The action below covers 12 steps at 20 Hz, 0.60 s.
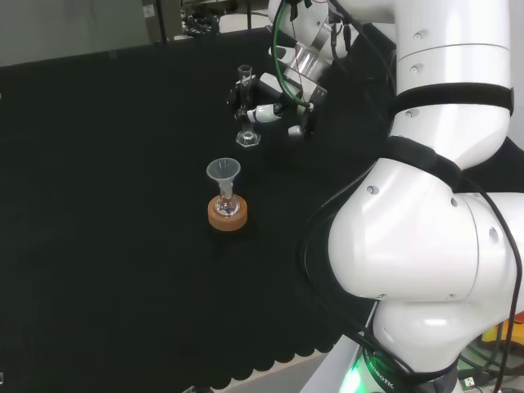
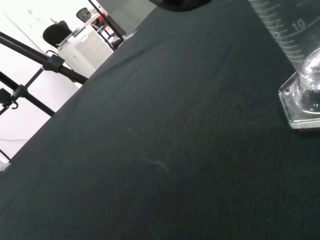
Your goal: Put the graduated cylinder back on the table.
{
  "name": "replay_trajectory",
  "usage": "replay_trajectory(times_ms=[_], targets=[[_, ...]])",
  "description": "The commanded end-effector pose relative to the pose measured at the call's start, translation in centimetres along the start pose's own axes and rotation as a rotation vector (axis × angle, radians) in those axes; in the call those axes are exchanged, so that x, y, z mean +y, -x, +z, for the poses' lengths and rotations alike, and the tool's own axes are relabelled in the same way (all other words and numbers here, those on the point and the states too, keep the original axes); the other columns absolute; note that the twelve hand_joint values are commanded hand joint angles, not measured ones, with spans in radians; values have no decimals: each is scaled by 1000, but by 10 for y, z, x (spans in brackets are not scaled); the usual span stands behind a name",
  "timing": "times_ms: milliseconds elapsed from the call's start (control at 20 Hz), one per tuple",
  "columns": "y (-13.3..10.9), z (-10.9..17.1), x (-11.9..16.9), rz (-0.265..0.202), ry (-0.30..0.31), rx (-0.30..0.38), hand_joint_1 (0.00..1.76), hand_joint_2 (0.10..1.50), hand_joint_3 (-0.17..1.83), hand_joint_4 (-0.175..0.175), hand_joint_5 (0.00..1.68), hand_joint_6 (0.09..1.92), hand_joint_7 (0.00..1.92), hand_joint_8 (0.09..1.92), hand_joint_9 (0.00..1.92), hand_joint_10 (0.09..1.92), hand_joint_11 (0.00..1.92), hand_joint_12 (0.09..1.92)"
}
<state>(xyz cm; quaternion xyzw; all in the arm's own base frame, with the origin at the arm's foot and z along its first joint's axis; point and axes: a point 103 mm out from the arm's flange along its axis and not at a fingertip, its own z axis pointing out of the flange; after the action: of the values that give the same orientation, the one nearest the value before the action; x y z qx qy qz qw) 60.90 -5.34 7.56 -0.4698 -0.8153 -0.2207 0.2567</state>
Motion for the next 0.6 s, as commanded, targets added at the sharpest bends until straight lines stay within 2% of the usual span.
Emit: replay_trajectory(times_ms=[50, 150, 350, 600], targets=[[-1, -5, 0, 8, -19, 11, 1118, 1085, -148, -46, 518, 665, 720, 594, 1082, 87, 639, 1158], [-1, -9, -1, 7, -20, 10, 1070, 1052, -169, -61, 402, 537, 610, 615, 985, 87, 499, 1240], [-6, -19, -1, 14, -17, 1, 1019, 1005, -175, -75, 347, 323, 460, 667, 872, 87, 377, 1306], [-14, -38, -1, 35, 2, -18, 990, 986, -175, -78, 344, 235, 382, 672, 815, 87, 323, 1322]])
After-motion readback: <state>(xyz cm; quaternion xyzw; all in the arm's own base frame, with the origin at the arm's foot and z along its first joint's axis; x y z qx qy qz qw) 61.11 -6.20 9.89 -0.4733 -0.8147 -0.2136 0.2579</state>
